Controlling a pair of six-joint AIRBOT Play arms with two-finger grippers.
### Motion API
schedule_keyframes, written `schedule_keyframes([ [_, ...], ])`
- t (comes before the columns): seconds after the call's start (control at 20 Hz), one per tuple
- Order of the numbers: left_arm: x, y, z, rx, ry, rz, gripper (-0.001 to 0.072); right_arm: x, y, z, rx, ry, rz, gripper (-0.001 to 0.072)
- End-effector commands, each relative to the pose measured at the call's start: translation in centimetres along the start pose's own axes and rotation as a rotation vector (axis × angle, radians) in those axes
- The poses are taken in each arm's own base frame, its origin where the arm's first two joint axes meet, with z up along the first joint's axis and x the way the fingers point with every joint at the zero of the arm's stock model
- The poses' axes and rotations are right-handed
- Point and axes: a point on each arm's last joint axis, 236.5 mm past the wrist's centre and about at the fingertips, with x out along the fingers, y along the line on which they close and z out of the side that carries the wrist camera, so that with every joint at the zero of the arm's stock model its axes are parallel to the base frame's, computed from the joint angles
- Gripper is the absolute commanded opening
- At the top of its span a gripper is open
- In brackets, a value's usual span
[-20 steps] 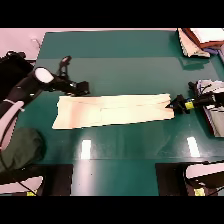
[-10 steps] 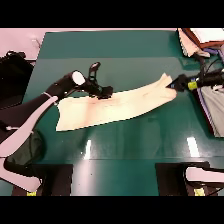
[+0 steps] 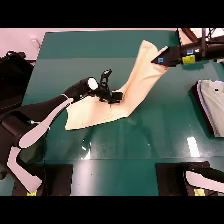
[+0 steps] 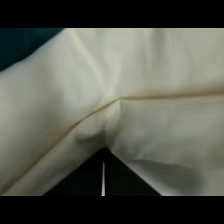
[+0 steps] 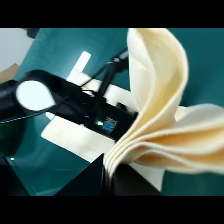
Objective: Fold the shirts.
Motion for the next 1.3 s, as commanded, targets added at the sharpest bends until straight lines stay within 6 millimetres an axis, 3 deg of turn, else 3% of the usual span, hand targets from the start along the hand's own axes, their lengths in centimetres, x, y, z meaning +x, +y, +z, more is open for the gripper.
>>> schedule_keyframes([
  [0.0,-0.5,-0.8,1.0,0.018,-0.004,-0.013,0.0021,1.2,4.1,0.9,-0.061,-0.023,0.049,0.0016],
  [0.1,-3.3,-0.6,2.8,0.065,0.005,0.007,0.002,2.1,5.6,1.0,-0.081,-0.035,0.07,0.0016],
  [0.2,-8.2,0.9,6.0,0.079,-0.055,0.063,0.002,3.3,7.3,1.3,-0.1,-0.05,0.1,0.0016],
  [0.35,-19.2,3.8,11.2,0.089,-0.237,0.159,0.0021,7.7,10.4,0.0,-0.121,-0.008,0.166,0.0016],
  [0.5,-31.0,5.5,13.9,0.083,-0.46,0.239,0.0021,15.4,16.4,-2.1,-0.076,0.01,0.319,0.0018],
  [0.55,-34.5,5.8,14.1,0.084,-0.523,0.268,0.0021,18.0,18.6,-3.1,-0.078,0.003,0.372,0.0046],
  [0.65,-39.5,6.0,13.9,0.089,-0.615,0.312,0.0022,22.5,22.1,-5.9,-0.057,0.02,0.47,0.0345],
  [0.75,-42.1,5.9,13.5,0.094,-0.655,0.334,0.0022,24.9,22.4,-7.8,-0.055,0.069,0.481,0.0378],
  [0.85,-42.3,5.8,12.9,0.105,-0.642,0.34,0.0022,24.8,19.6,-7.7,-0.075,0.091,0.432,0.0376],
  [0.95,-41.5,5.6,12.2,0.116,-0.6,0.334,0.0021,23.4,14.2,-7.3,-0.049,0.11,0.336,0.0376],
  [1.05,-40.5,5.0,12.1,0.135,-0.584,0.325,0.0021,20.9,5.8,-8.1,0.033,0.145,0.17,0.0376],
  [1.15,-39.4,4.1,12.1,0.156,-0.578,0.309,0.0021,17.7,-3.1,-10.9,0.11,0.225,-0.021,0.0393],
  [1.25,-38.1,3.2,12.3,0.176,-0.563,0.292,0.0021,14.9,-9.7,-13.9,0.254,0.288,-0.134,0.0555],
])
